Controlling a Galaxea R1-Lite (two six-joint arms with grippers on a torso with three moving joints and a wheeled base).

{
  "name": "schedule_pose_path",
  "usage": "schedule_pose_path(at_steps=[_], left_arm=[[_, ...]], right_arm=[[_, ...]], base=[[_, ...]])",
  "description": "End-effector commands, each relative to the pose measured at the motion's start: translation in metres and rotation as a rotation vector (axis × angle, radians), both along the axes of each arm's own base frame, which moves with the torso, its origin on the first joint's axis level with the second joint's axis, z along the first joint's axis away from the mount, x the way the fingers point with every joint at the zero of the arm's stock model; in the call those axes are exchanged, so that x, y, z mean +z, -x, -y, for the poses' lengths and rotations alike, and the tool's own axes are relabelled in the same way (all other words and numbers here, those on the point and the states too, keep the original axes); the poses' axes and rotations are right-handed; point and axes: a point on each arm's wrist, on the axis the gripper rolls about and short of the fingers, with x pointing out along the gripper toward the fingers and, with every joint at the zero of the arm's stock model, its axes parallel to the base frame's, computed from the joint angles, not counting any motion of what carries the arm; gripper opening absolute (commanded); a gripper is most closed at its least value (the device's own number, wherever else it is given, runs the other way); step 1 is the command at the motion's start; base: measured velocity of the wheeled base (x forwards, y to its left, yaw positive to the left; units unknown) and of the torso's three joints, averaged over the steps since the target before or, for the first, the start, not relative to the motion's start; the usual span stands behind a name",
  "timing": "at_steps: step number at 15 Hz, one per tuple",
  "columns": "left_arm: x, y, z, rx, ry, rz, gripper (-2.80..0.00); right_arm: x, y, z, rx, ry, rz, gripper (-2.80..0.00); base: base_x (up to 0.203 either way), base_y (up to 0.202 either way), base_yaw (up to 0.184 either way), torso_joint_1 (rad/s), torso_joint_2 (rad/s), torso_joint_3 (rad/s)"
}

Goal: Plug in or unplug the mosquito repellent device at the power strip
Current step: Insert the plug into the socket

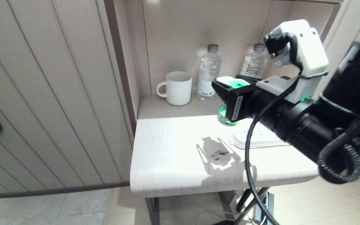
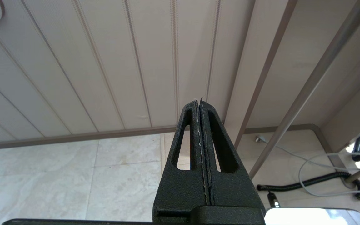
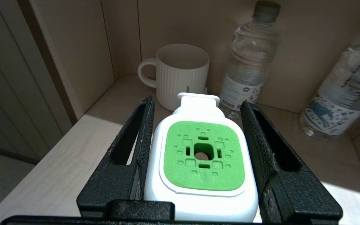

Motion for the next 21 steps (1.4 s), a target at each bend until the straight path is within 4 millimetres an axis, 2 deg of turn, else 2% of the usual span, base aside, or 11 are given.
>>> schedule_pose_path(at_steps=[1,6,9,13,16,21], left_arm=[[0.000,0.000,0.000,0.000,0.000,-0.001,-2.80],[0.000,0.000,0.000,0.000,0.000,-0.002,-2.80],[0.000,0.000,0.000,0.000,0.000,0.000,-2.80],[0.000,0.000,0.000,0.000,0.000,-0.002,-2.80],[0.000,0.000,0.000,0.000,0.000,-0.001,-2.80],[0.000,0.000,0.000,0.000,0.000,-0.002,-2.80]], right_arm=[[0.029,0.019,0.021,-0.006,0.018,-0.016,-2.80],[0.050,0.046,0.055,-0.111,0.082,-0.113,-2.80],[0.057,0.064,0.075,-0.128,0.066,-0.131,-2.80],[0.058,0.081,0.097,-0.145,0.118,-0.253,-2.80],[0.067,0.083,0.103,-0.167,0.134,-0.327,-2.80],[0.062,0.076,0.098,-0.144,0.163,-0.465,-2.80]], base=[[0.000,0.000,0.000,0.000,0.00,0.000],[0.000,0.000,0.000,0.000,0.00,0.000],[0.000,0.000,0.000,0.000,0.00,0.000],[0.000,0.000,0.000,0.000,0.00,0.000],[0.000,0.000,0.000,0.000,0.00,0.000],[0.000,0.000,0.000,0.000,0.00,0.000]])
